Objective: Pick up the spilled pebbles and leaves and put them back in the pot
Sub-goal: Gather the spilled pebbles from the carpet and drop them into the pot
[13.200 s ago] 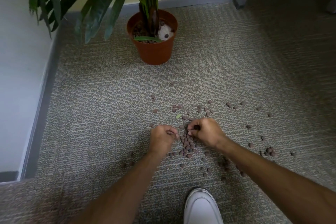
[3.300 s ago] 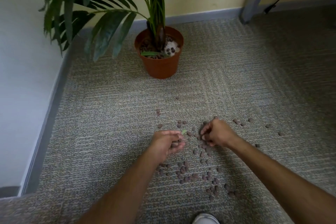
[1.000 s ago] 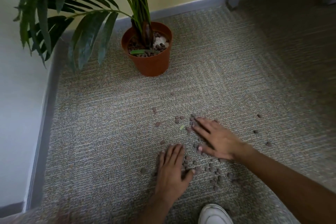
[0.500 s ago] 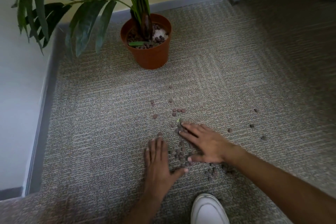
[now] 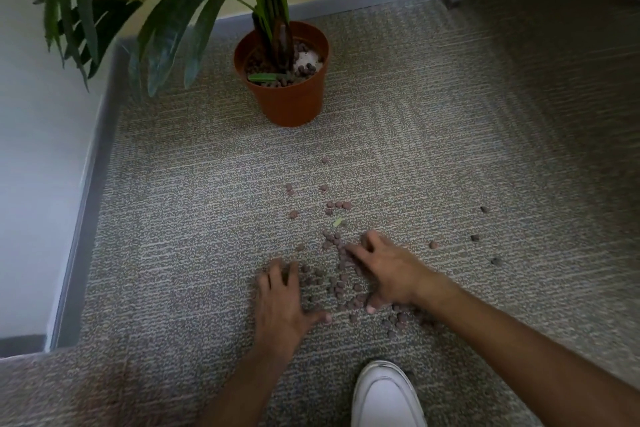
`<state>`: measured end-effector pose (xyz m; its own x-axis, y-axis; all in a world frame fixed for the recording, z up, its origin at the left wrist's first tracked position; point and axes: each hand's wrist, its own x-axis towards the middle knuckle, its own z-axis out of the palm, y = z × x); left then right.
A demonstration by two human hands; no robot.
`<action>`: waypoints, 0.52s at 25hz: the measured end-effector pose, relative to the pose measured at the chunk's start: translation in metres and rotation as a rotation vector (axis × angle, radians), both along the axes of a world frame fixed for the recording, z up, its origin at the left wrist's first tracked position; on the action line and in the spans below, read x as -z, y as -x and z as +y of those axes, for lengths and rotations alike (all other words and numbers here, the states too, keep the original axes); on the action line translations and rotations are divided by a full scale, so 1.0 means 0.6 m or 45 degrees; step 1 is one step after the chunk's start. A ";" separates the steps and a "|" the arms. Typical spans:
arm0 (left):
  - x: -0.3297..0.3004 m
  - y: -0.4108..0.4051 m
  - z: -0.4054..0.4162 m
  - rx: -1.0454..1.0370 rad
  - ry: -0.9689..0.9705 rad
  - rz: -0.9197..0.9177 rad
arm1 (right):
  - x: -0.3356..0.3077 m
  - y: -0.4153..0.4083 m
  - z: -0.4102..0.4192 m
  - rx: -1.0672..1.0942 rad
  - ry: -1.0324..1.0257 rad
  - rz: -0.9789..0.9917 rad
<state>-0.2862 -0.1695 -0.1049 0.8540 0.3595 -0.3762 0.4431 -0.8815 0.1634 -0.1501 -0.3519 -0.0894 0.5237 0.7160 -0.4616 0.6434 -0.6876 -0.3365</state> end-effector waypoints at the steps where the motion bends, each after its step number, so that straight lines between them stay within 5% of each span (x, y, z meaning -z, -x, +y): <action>1: -0.003 -0.009 -0.006 0.002 0.055 -0.042 | 0.002 0.006 0.013 0.026 -0.047 0.017; 6: -0.016 -0.050 -0.029 0.083 0.325 -0.165 | 0.001 0.031 0.062 0.204 -0.239 0.131; 13: -0.010 -0.065 -0.022 -0.371 0.739 -0.378 | -0.005 0.029 0.078 0.592 -0.478 0.441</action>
